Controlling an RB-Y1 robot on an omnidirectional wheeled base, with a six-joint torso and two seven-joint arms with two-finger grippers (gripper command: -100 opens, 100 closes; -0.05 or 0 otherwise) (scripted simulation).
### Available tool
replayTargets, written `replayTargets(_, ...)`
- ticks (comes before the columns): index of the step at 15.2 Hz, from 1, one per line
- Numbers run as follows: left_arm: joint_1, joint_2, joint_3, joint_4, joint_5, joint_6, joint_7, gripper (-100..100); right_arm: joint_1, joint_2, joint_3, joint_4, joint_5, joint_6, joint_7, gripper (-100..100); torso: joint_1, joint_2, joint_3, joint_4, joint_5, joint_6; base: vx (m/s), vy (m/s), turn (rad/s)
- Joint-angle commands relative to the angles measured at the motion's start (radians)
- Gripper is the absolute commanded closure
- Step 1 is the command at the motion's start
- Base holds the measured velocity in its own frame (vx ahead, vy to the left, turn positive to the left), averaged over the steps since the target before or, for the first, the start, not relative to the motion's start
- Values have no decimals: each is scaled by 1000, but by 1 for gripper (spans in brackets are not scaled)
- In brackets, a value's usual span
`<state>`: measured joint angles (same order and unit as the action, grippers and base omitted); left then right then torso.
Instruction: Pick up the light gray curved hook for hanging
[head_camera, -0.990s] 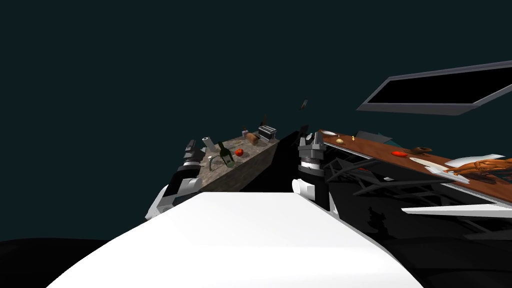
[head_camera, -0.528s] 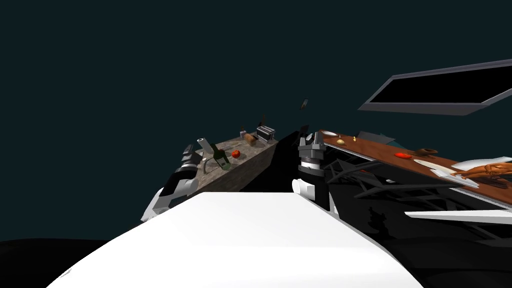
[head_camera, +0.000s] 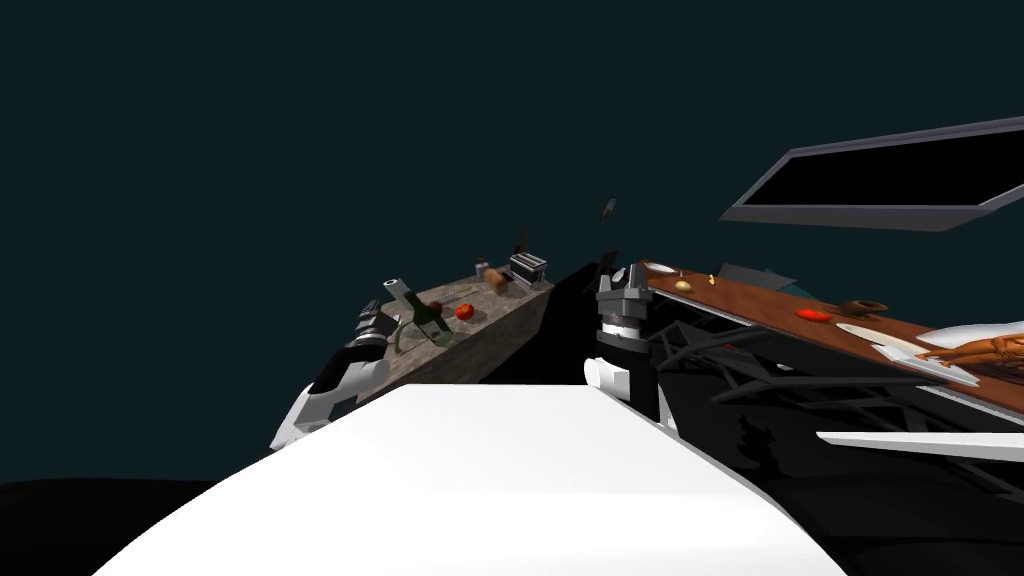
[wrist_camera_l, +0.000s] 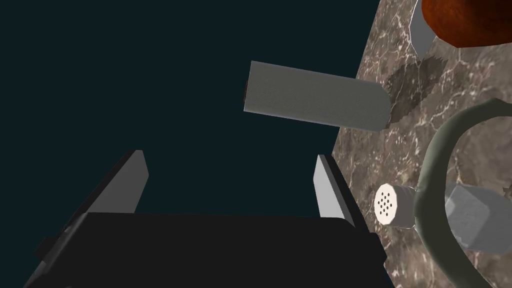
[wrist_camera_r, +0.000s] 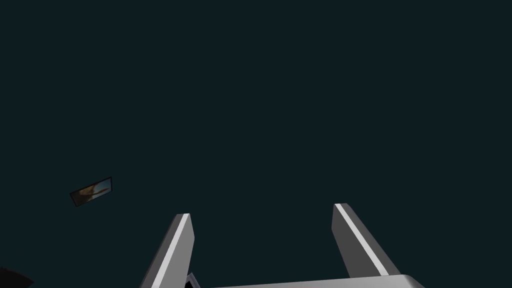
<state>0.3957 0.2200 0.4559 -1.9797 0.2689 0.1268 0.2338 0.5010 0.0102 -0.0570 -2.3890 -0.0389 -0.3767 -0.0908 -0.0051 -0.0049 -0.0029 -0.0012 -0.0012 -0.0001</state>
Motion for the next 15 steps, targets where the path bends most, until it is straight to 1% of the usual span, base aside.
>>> replayTargets(1, 1, -2, 25, 24, 15, 40, 14, -100, 0, 0, 0, 0, 0, 0, 0, 0, 0, 0, 0, 0, 0, 0, 55, -69, 6)
replayTargets(2, -2, -4, 43, 41, 25, 69, 23, -100, 0, 0, 0, 0, 0, 0, 0, 0, 0, 0, 0, 0, 0, 0, 80, -84, 14)
replayTargets(3, -2, -4, 43, 41, 25, 69, 23, -100, 0, 0, 0, 0, 0, 0, 0, 0, 0, -1, 0, 0, 0, 0, 74, -84, 13)
replayTargets(4, -5, -5, 61, 58, 35, 96, 31, -100, 0, 0, 0, 0, 0, 0, 0, 0, -1, -1, 0, 0, 0, 0, 57, -81, 10)
replayTargets(5, -5, -5, 61, 58, 35, 96, 31, -100, 0, 0, 0, 0, 0, 0, 0, 0, -1, 0, 0, 0, 0, 0, 48, -72, 14)
replayTargets(6, -7, -7, 78, 74, 44, 123, 39, -100, 0, 0, 0, 0, 0, 0, 0, 0, 0, 0, 0, 0, 0, 0, 56, -71, 5)
replayTargets(7, -7, -7, 78, 74, 44, 123, 39, -100, 0, 0, 0, 0, 0, 0, 0, 0, 0, 0, 0, 0, 0, 0, 53, -66, 4)
replayTargets(9, -12, -8, 110, 105, 61, 172, 54, -100, 0, 0, 0, 0, 0, 0, 0, 0, 0, 1, 0, 0, 0, 0, 60, -69, 9)
replayTargets(10, -12, -8, 110, 105, 61, 173, 54, -100, 0, 0, 0, 0, 0, 0, 0, 0, 0, 0, 0, 0, 0, 0, 65, -69, 15)
replayTargets(11, -14, -9, 125, 119, 69, 195, 61, -100, 0, 0, 0, 0, 0, 0, 0, 0, 0, 0, 0, 0, 0, 0, 52, -65, 10)
replayTargets(12, -14, -9, 125, 119, 69, 195, 61, -100, 0, 0, 0, 0, 0, 0, 0, 0, 0, 0, 0, 0, 0, 0, 40, -54, 10)
replayTargets(15, -20, -10, 163, 154, 88, 253, 79, -100, 0, 0, 0, 0, 0, 0, 0, 0, 1, 1, 1, 0, 0, 0, 54, -53, 10)
